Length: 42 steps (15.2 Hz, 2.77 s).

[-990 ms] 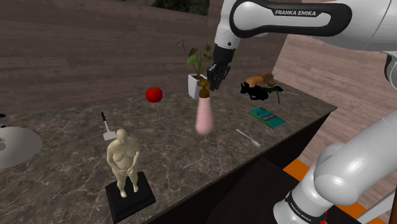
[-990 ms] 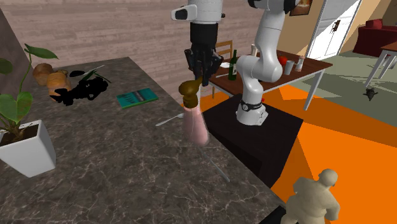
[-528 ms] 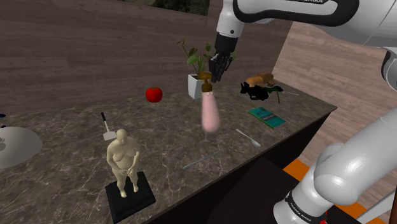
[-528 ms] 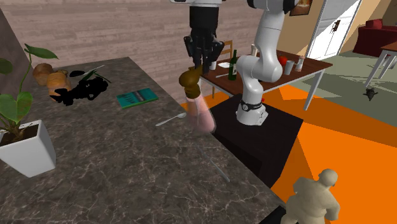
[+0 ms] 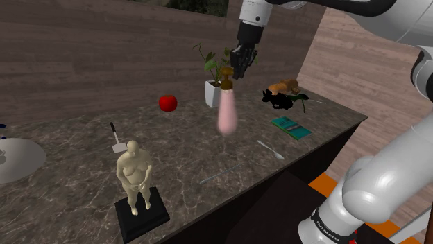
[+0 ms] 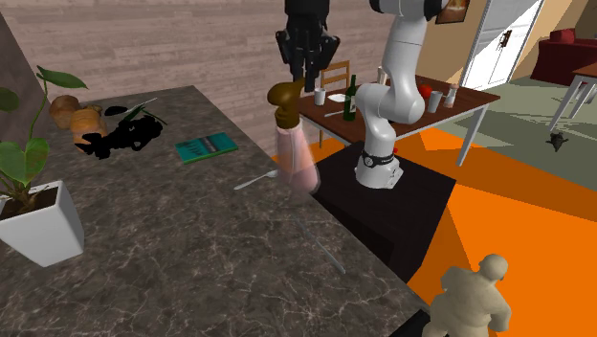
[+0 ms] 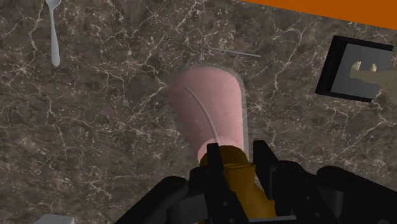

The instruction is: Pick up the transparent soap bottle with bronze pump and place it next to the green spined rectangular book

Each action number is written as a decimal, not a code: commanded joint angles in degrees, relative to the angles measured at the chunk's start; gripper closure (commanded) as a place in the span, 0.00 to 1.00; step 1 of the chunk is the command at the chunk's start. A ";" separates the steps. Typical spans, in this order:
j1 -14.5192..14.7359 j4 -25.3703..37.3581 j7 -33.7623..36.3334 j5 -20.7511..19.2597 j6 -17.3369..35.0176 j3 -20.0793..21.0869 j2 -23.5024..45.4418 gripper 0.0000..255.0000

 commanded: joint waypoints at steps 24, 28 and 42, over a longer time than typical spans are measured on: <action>1.26 42.91 1.74 -2.91 -26.35 1.43 16.75 1.00; -0.90 37.62 -1.25 -2.00 -24.29 0.05 13.46 1.00; -9.75 5.85 -21.10 -1.23 -7.87 -11.42 -1.88 1.00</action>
